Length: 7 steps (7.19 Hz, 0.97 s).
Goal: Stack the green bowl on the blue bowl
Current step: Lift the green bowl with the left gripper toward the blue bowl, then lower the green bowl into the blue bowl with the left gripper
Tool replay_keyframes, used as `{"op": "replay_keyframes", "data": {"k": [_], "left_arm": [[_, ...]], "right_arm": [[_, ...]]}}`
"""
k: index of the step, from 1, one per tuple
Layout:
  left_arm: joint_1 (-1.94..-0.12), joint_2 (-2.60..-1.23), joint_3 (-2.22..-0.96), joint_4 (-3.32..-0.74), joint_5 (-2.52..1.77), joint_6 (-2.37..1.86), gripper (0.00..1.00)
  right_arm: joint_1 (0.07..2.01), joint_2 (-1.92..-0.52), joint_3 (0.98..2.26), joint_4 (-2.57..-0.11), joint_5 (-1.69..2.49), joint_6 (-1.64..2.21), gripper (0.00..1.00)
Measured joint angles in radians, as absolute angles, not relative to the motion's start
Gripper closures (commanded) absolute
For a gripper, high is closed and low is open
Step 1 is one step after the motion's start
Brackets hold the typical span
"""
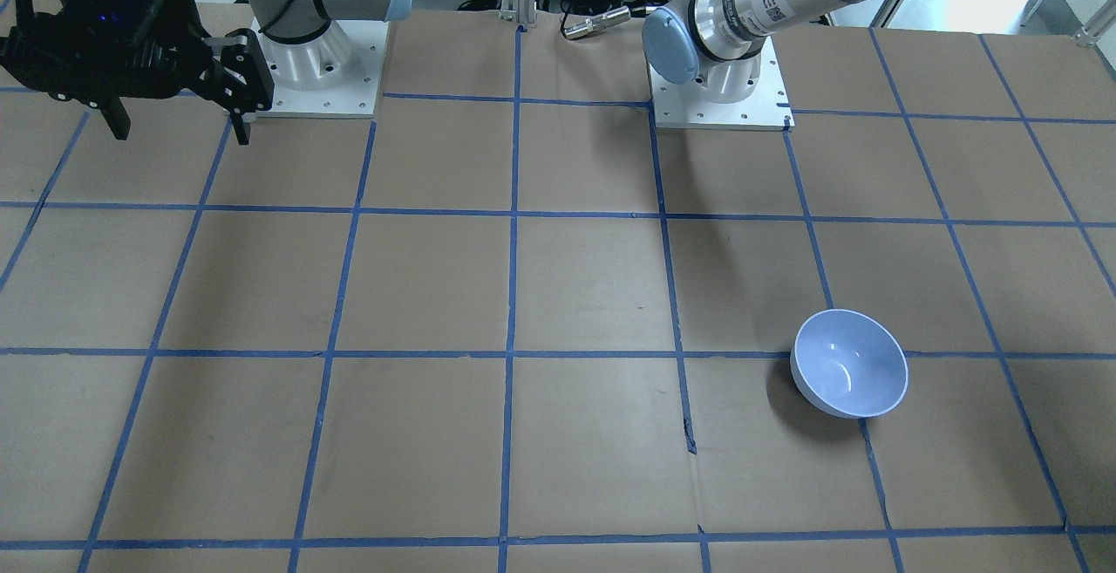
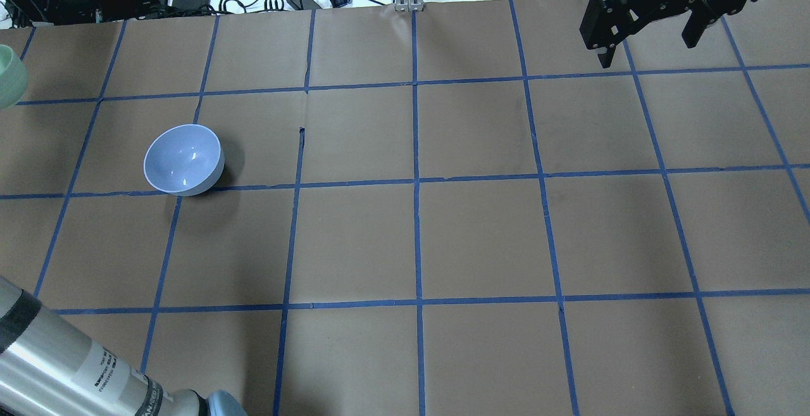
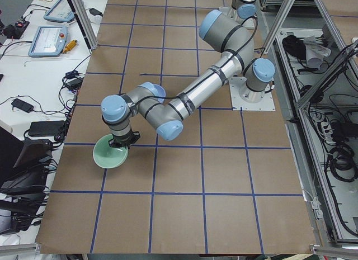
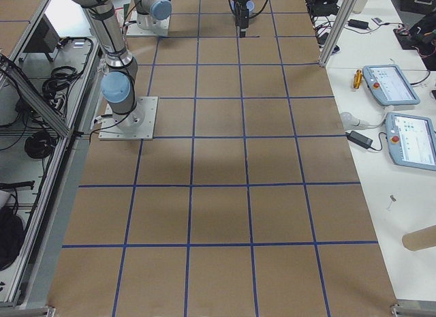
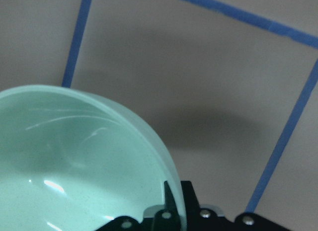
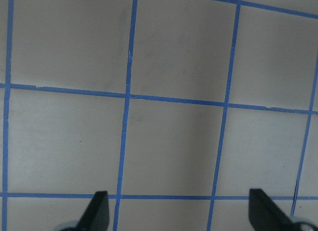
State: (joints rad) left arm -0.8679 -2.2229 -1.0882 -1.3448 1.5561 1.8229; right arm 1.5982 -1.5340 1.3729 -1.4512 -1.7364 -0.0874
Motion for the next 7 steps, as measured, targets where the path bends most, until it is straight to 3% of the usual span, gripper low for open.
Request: {"op": "replay_keyframes", "data": {"k": [7], "left_arm": [[-1.187, -1.890, -1.497, -1.296, 1.564, 1.117, 1.00]], "right_arm": [[1.598, -1.534, 1.373, -1.451, -1.736, -0.087, 0.00]]}}
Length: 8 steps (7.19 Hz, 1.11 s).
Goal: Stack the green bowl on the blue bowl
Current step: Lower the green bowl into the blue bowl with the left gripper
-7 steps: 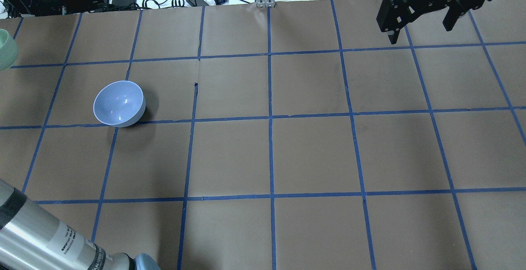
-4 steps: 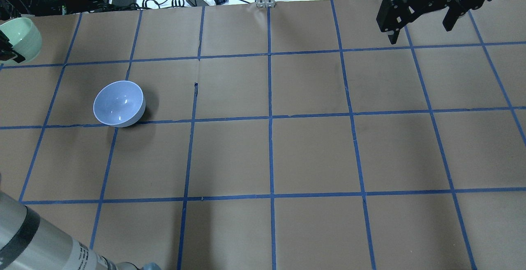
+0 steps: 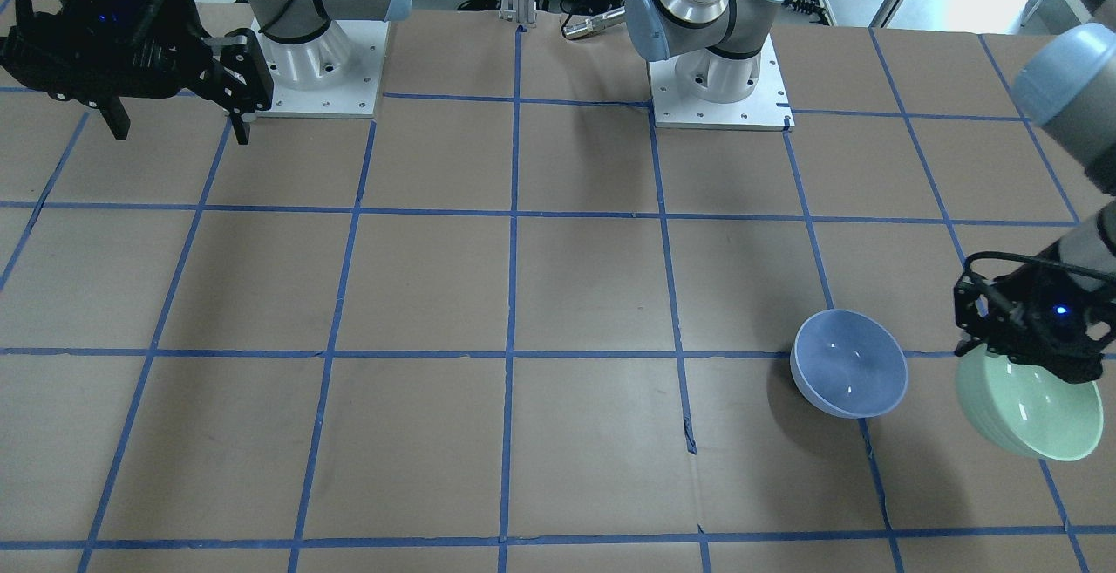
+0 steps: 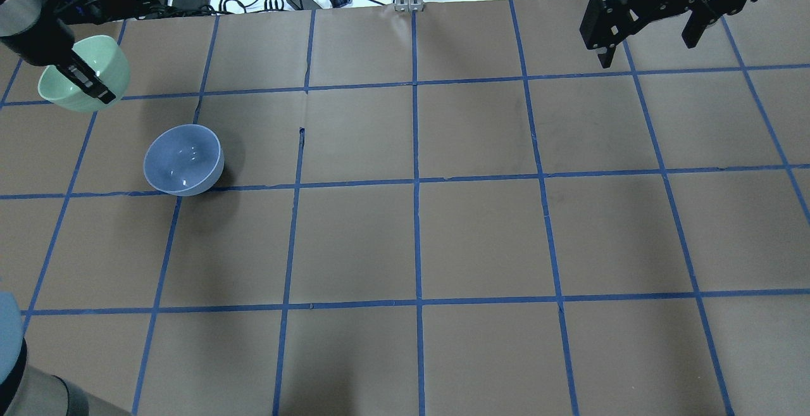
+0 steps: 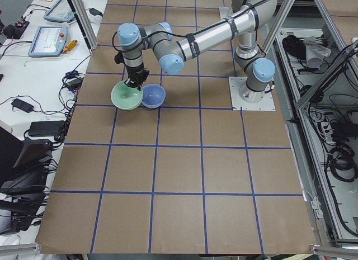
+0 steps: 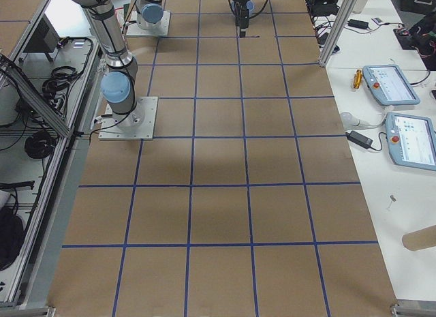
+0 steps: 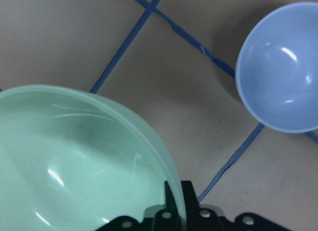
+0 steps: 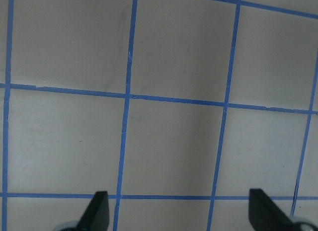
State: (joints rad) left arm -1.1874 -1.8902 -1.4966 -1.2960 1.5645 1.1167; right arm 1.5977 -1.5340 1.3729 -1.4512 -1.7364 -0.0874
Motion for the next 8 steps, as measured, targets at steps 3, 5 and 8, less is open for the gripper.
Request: {"op": "replay_keyframes", "data": {"k": [3, 5, 8], "left_arm": [[-1.289, -1.806, -1.694, -1.161, 1.583, 0.940, 1.00], [-1.304, -1.787, -1.799, -1.049, 1.622, 0.905, 1.00], [-1.329, -1.789, -1.847, -1.011, 1.653, 0.865, 1.00]], "right_arm": [[1.598, -1.534, 1.373, -1.451, -1.736, -0.087, 0.00], [1.598, -1.534, 1.373, -1.451, -1.736, -0.087, 0.00], [1.598, -1.534, 1.373, -1.451, -1.736, -0.087, 0.00]]}}
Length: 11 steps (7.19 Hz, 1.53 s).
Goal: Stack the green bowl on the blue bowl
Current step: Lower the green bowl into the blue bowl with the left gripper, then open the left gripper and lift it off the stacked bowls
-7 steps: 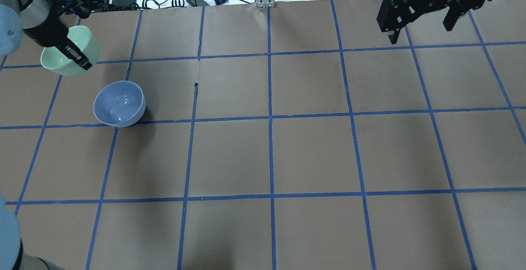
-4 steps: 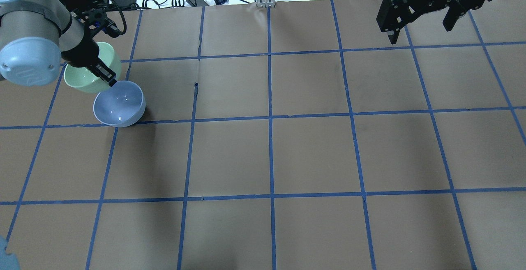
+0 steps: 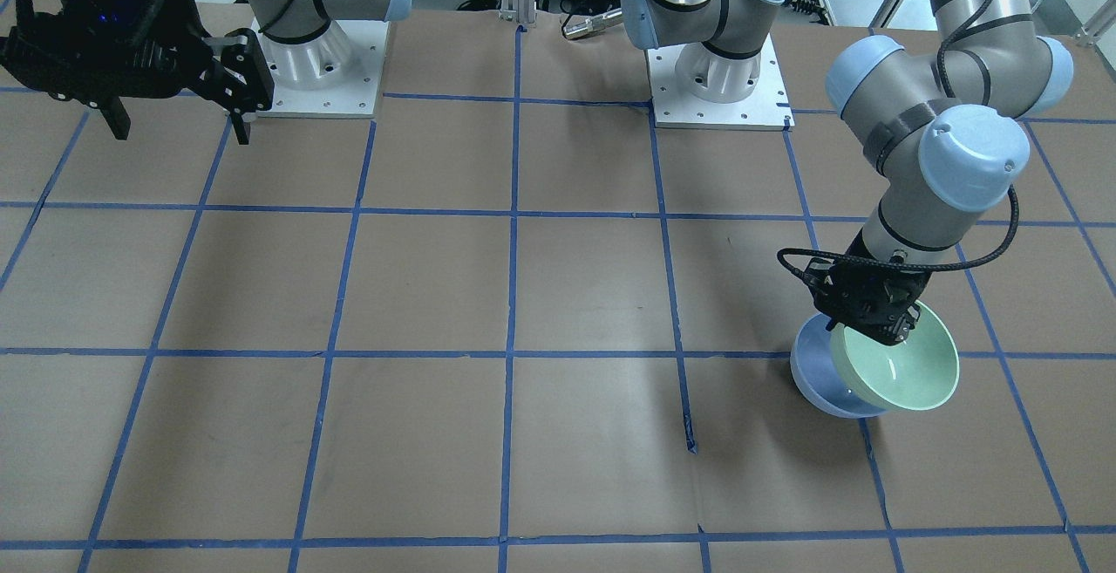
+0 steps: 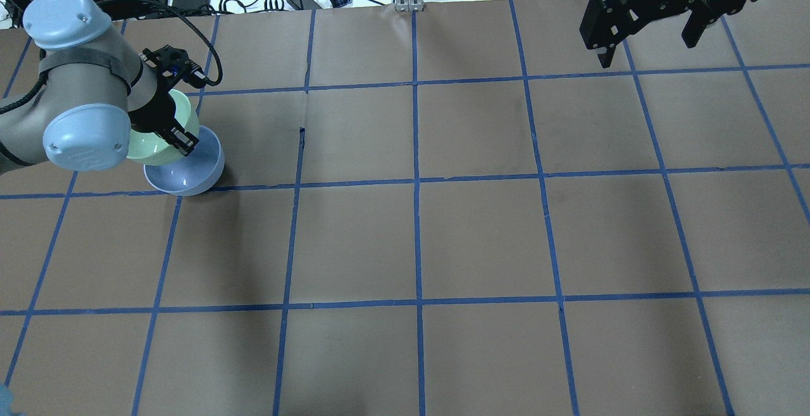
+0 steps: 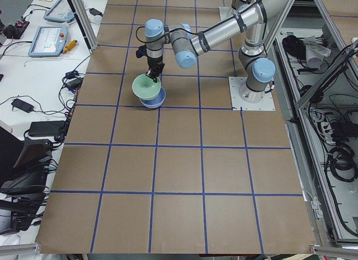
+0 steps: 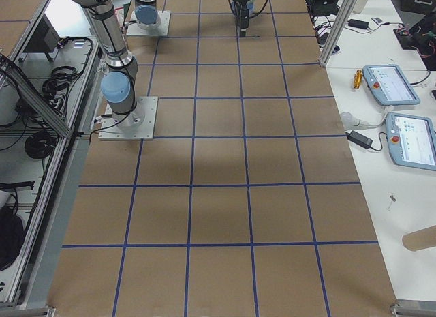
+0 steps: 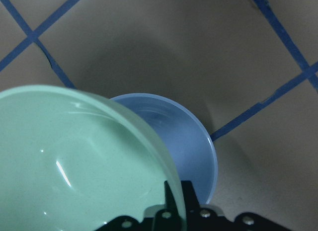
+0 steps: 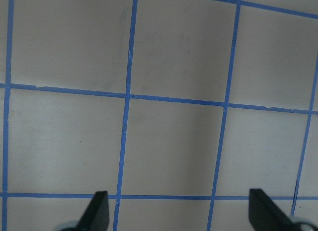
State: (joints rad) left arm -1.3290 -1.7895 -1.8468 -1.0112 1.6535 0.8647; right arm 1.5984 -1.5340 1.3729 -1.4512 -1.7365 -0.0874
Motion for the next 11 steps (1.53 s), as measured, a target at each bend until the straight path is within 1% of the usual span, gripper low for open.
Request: {"op": "replay_keyframes", "data": {"k": [4, 5, 6, 11], "left_arm": [[-1.337, -1.821, -1.864, -1.009, 1.673, 0.816, 1.00], [-1.337, -1.824, -1.868, -1.009, 1.670, 0.804, 0.17], [-1.337, -1.825, -1.871, -1.011, 1.669, 0.798, 0.00], [-1.363, -1.796, -1.855, -1.027, 1.668, 0.743, 0.00]], "right_arm": [[1.598, -1.534, 1.373, -1.451, -1.736, -0.087, 0.00], [1.598, -1.534, 1.373, -1.451, -1.736, -0.087, 0.00], [1.598, -1.534, 1.373, -1.451, -1.736, -0.087, 0.00], [1.598, -1.534, 1.373, -1.451, -1.736, -0.087, 0.00]]}}
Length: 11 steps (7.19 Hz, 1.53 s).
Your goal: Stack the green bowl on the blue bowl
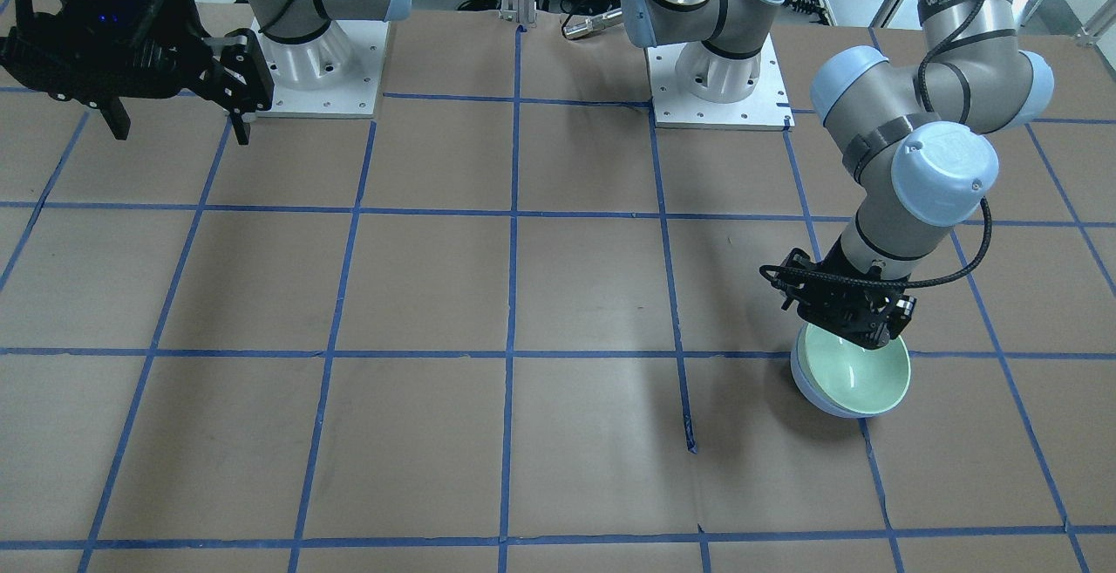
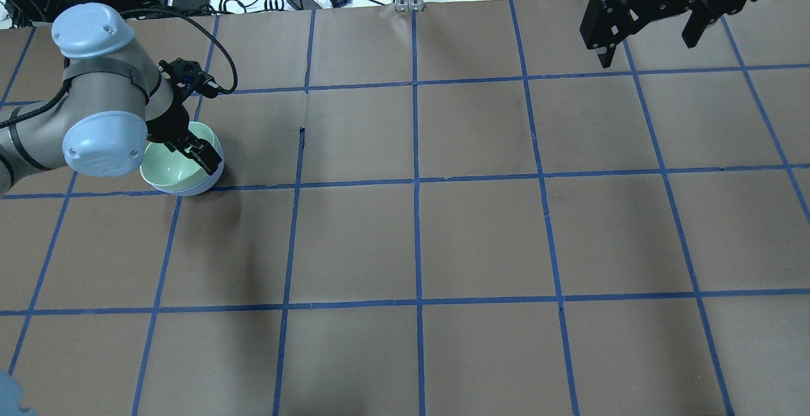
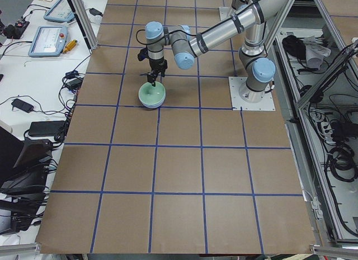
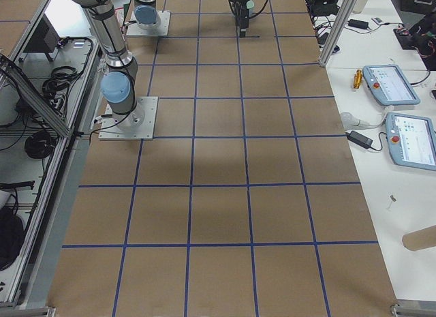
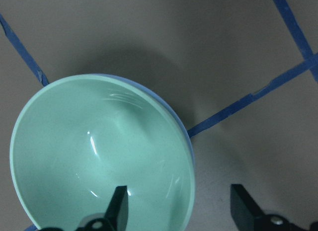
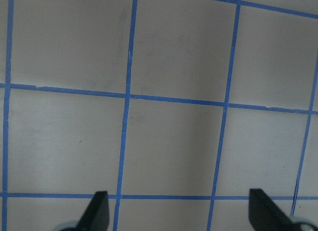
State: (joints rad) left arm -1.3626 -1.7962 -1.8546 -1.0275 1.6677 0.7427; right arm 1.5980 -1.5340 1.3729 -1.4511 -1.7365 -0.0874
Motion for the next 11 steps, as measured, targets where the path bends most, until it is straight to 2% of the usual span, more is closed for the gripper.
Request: {"op": "replay_keyframes", "data": {"k": [6, 8, 11], "left_arm": [[-1.513, -1.725, -1.576, -1.396, 1.616, 0.111, 0.00], [-1.601, -1.700, -1.522, -1.467, 1.611, -0.043, 0.00], [-1.626, -1.671, -1.476, -1.587, 1.605, -0.073, 0.00]], "right_arm": [[1.598, -1.534, 1.373, -1.451, -1.736, -0.087, 0.00], [1.598, -1.534, 1.373, -1.451, -1.736, -0.087, 0.00], [1.598, -1.534, 1.373, -1.451, -1.736, -0.087, 0.00]]}}
